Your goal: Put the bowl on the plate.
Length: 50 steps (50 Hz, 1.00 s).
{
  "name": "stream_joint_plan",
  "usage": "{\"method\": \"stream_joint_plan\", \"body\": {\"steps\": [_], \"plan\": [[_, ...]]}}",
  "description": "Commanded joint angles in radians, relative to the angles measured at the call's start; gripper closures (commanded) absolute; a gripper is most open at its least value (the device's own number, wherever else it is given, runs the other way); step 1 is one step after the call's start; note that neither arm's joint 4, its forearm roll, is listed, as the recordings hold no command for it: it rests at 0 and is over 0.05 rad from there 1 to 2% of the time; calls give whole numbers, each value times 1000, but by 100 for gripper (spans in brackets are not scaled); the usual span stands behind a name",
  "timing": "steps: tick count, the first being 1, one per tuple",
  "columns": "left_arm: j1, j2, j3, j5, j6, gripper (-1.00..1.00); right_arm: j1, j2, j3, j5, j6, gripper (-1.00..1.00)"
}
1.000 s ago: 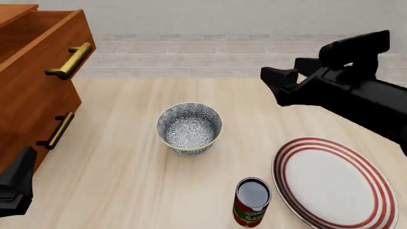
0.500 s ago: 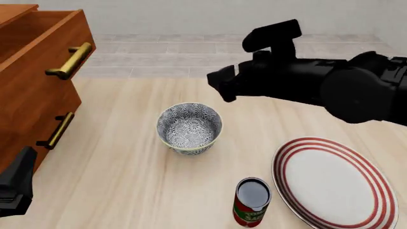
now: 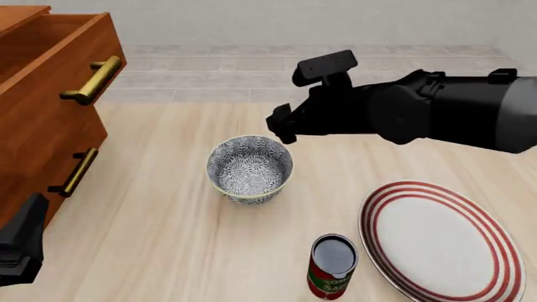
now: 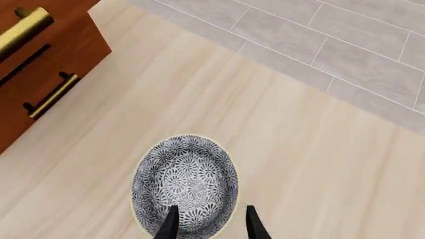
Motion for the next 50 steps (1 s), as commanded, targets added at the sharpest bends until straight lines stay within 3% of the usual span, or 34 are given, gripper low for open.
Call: {"method": "stream_joint_plan", "body": {"steps": [1, 50], "plan": [[0, 0, 0, 0, 0, -100, -38, 70, -35, 13, -19, -100], [0, 0, 0, 0, 0, -100, -69, 250, -37, -50, 19, -100]]}}
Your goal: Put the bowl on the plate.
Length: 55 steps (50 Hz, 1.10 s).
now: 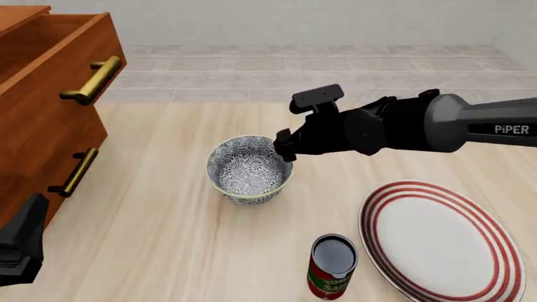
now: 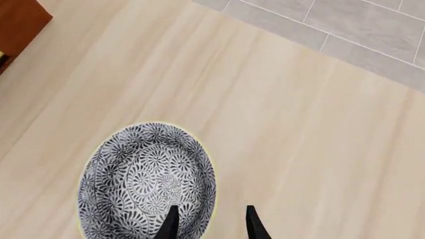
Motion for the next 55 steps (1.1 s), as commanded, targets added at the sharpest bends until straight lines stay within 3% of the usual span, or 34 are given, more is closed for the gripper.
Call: {"method": "stream_joint_plan", "body": {"steps": [1, 55], "plan": [[0, 0, 0, 0, 0, -100, -4, 39, -12, -4, 7, -100], [0, 0, 0, 0, 0, -100, 25, 158, 24, -84, 66, -100]]}}
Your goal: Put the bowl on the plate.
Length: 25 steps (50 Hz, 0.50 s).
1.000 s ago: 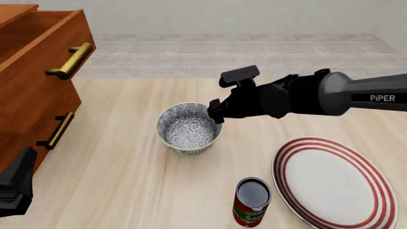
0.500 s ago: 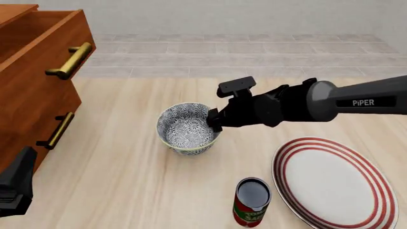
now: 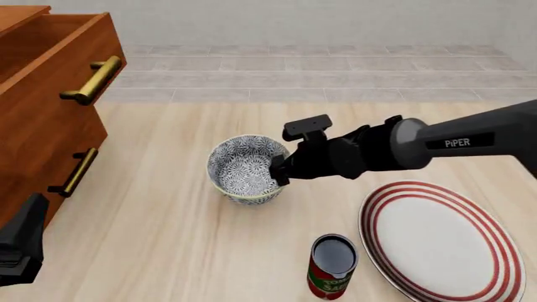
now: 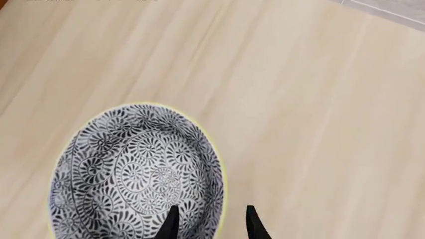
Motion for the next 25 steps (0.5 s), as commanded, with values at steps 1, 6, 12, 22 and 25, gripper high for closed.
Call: {"method": "stream_joint_plan", "body": {"steps": [1, 6, 12, 22, 25], "plan": [[0, 0, 0, 0, 0, -100, 2, 28, -14, 0, 8, -100], [0, 0, 0, 0, 0, -100, -1, 36, -12, -5, 9, -100], [0, 0, 0, 0, 0, -100, -9, 31, -4, -16, 6, -100], [0, 0, 0, 0, 0, -100, -2, 27, -7, -12, 4, 100], [0, 0, 0, 0, 0, -100, -3, 25, -8, -13, 5, 100]]}}
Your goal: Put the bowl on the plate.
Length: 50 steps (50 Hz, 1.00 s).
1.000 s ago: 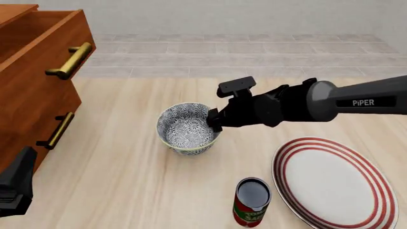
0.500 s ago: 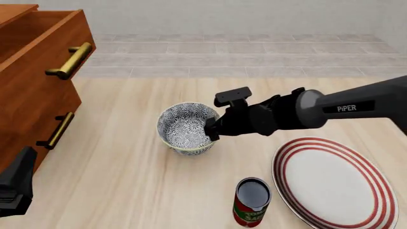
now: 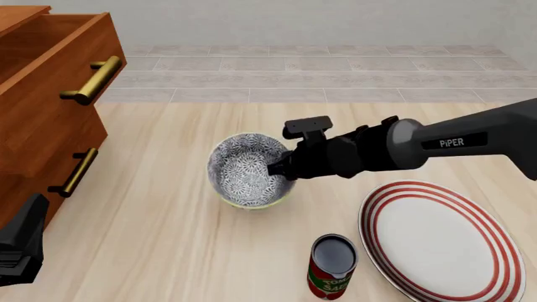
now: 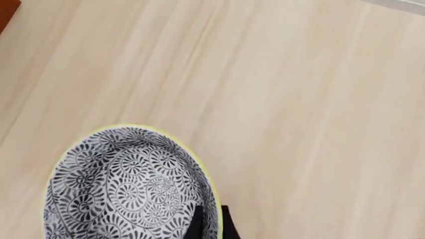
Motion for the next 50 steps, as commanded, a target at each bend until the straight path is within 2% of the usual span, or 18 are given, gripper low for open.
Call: {"method": "stream_joint_plan", "body": {"steps": [1, 25, 37, 44, 50], "plan": [[0, 0, 0, 0, 0, -100, -4, 8, 5, -2, 6, 100], [0, 0, 0, 0, 0, -100, -29, -56, -20, 30, -22, 100], [0, 0, 0, 0, 0, -100, -32, -122, -6, 33, -14, 100], [0, 0, 0, 0, 0, -100, -29, -157, -4, 38, 2, 100], [0, 0, 0, 0, 0, -100, -26, -194, 8, 29, 46, 100]]}}
